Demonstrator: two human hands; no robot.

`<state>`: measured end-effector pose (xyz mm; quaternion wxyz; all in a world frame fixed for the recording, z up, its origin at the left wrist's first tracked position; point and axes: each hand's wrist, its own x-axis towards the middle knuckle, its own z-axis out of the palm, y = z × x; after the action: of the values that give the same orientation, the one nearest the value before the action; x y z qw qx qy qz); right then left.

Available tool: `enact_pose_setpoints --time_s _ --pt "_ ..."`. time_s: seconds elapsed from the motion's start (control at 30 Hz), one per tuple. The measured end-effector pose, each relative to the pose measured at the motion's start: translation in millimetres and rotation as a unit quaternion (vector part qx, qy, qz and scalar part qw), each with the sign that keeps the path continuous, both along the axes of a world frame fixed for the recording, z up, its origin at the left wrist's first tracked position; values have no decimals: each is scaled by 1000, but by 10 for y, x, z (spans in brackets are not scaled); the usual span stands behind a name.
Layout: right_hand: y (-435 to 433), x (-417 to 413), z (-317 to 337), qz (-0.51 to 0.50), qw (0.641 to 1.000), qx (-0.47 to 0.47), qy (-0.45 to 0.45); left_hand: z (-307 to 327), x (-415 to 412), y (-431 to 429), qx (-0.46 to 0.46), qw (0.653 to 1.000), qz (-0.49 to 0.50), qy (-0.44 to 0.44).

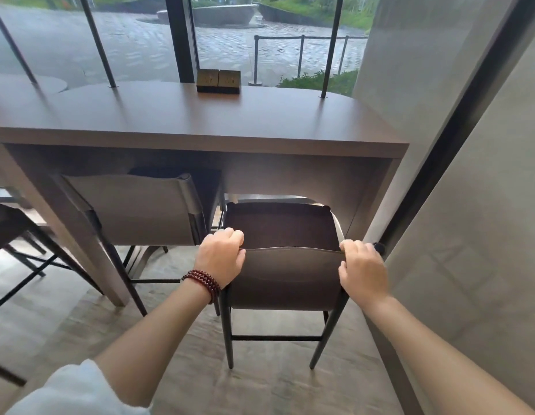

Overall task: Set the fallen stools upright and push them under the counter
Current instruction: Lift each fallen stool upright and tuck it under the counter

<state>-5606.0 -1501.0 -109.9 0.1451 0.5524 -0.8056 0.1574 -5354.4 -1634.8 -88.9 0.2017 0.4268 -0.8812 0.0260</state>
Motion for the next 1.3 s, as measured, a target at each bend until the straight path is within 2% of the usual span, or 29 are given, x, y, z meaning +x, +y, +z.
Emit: enact_pose_setpoints --time_s 0.03,0.07,0.13,0.2,0.27,0.33,0.57,0.7,0.97,1.3 --pt "-14 -62 -23 16 998 7 60 -41 15 -43 -59 997 -17 -50" --pt "-31 -151 -52 15 994 40 97 -99 31 -89 -79 992 -14 -98" --pt "-35 -349 -107 -4 986 118 120 -175 73 -174 -38 980 6 -194" --pt "-21 -528 -165 -4 980 155 126 -264 98 -267 -12 972 25 -232" --pt "-42 -644 -256 -1 977 168 131 -265 92 -336 -16 976 4 -218" --pt "-83 -695 -326 1 975 170 141 -249 90 -409 -40 969 -23 -241" --pt "-425 -648 -395 34 986 79 141 -285 83 -913 -120 965 -38 -232" --pt "-749 -850 -297 50 986 72 143 -266 -62 -1206 -101 968 -30 -229" --pt "-1511 -1331 -106 39 978 121 167 -193 -521 -1763 -98 970 1 -223" --pt "-1660 -1329 -131 33 979 131 156 -275 -643 -1943 -76 967 9 -244"
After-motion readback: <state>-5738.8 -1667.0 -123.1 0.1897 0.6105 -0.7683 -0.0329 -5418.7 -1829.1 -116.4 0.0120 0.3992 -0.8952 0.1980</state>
